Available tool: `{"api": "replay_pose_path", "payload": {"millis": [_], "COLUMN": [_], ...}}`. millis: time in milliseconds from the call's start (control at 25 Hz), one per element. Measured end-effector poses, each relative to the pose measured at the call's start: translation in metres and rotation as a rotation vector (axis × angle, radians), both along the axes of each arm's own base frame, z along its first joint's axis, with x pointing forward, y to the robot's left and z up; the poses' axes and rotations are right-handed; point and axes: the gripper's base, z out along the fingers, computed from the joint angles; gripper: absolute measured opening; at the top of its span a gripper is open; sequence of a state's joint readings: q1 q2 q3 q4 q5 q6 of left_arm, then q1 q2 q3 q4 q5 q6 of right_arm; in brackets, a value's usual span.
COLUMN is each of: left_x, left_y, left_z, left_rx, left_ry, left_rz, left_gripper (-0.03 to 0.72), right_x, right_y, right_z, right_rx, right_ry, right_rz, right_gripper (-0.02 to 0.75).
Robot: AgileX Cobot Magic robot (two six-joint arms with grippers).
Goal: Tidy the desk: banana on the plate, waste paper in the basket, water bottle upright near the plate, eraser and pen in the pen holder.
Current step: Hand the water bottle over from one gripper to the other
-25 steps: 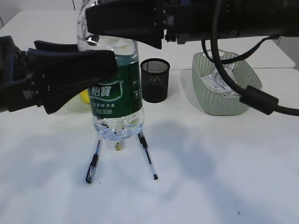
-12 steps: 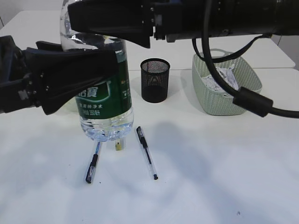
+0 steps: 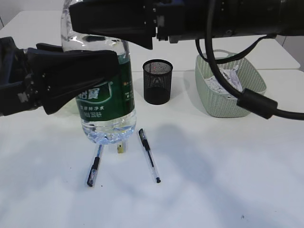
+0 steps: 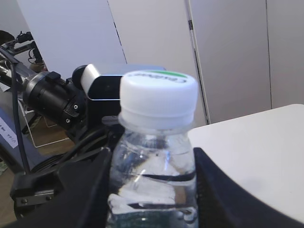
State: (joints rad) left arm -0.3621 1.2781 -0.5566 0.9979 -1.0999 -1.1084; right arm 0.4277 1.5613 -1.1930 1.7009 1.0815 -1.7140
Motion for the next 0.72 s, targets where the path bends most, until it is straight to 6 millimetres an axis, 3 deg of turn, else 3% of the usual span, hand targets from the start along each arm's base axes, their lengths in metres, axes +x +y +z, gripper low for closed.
{"api": "replay_pose_path", "payload": {"millis": [520, 720], "left_x": [0.0004, 0.0014], "left_y": [0.0, 0.0002], "left_z": [-0.0008, -0.0018], "left_rx": [0.008, 0.028], "left_ry": [0.003, -0.019], "left_rz": [0.005, 0.019], "left_gripper": [0.405, 0.389], "right_x": [0.0005, 0.0016], "right_y": [-0.0001, 0.0002], "right_z": [-0.0006, -0.0011], "right_rx": [-0.007, -0.011], "right_ry": [-0.002, 0.01], "right_rz": [-0.006, -0.02], "right_gripper": [0.34, 0.474]}}
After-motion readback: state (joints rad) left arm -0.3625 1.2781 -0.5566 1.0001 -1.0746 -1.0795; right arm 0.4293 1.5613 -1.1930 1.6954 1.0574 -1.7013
